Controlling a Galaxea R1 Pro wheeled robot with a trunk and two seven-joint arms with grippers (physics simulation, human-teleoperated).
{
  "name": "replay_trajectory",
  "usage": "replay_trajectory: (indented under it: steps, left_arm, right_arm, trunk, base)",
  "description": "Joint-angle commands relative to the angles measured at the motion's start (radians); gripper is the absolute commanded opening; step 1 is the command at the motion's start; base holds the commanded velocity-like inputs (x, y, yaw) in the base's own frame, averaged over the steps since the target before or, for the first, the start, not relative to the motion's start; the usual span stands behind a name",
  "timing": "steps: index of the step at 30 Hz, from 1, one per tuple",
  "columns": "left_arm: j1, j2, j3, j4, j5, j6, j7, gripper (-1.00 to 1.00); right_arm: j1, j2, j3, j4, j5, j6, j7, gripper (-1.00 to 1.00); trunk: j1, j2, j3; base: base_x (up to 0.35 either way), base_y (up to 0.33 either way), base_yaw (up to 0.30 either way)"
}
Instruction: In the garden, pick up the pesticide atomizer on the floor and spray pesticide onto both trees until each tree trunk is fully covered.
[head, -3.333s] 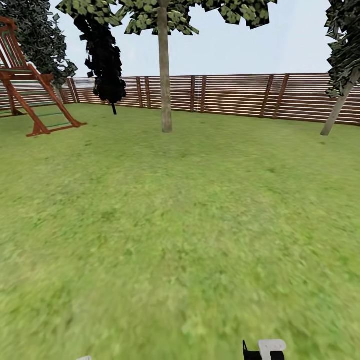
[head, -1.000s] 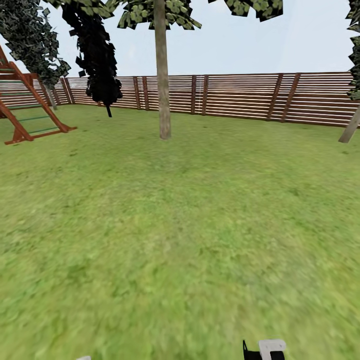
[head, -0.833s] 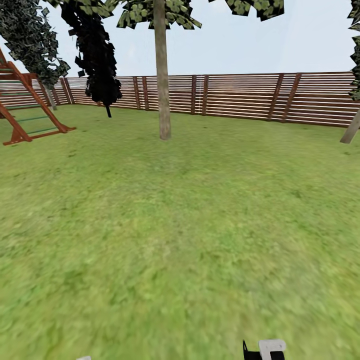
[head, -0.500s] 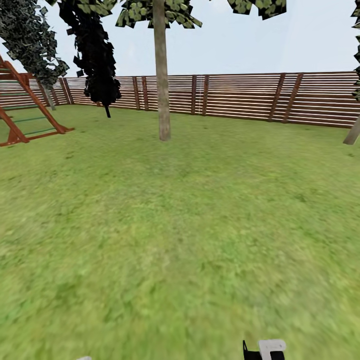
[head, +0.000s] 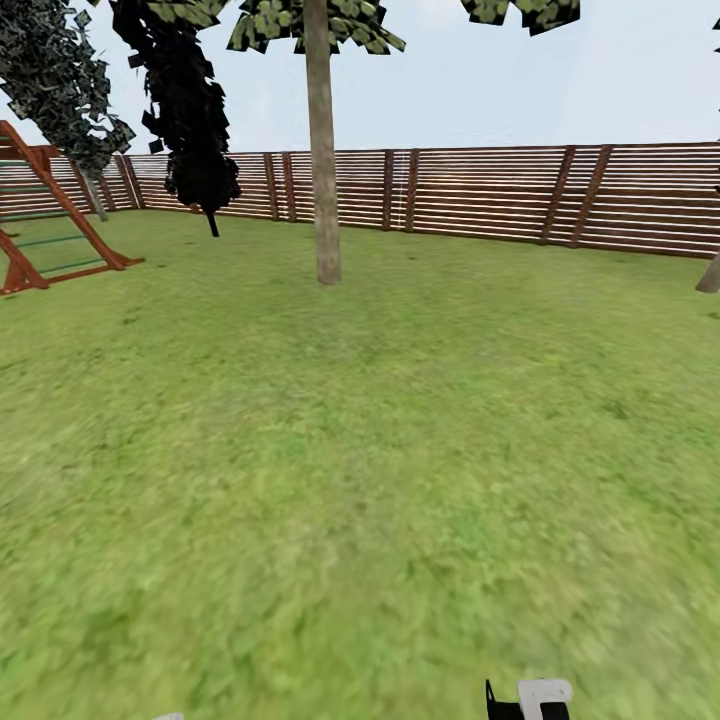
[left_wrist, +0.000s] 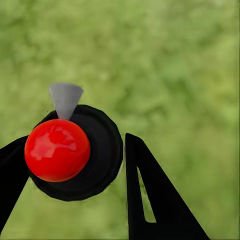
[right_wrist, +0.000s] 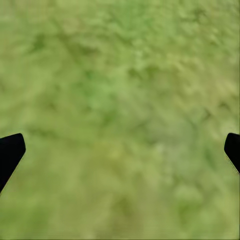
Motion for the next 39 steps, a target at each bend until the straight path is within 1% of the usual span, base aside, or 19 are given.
replay_trajectory:
  steps: [1, 39]
  left_arm:
    - [0.000, 0.001, -0.008, 0.000, 0.006, -0.003, 0.004, -1.00]
    - [0.000, 0.001, -0.008, 0.001, 0.006, -0.003, 0.004, -1.00]
  right_arm:
    - [-0.001, 0.000, -0.006, 0.001, 0.011, -0.002, -0.005, 1.00]
    - [-0.001, 0.000, -0.006, 0.001, 0.011, -0.002, -0.005, 1.00]
  trunk:
    - [0.000, 0.000, -0.001]
    - [0.000, 0.000, -0.001]
  base:
    - [0.339, 0.000, 0.000]
    - [0.339, 0.000, 0.000]
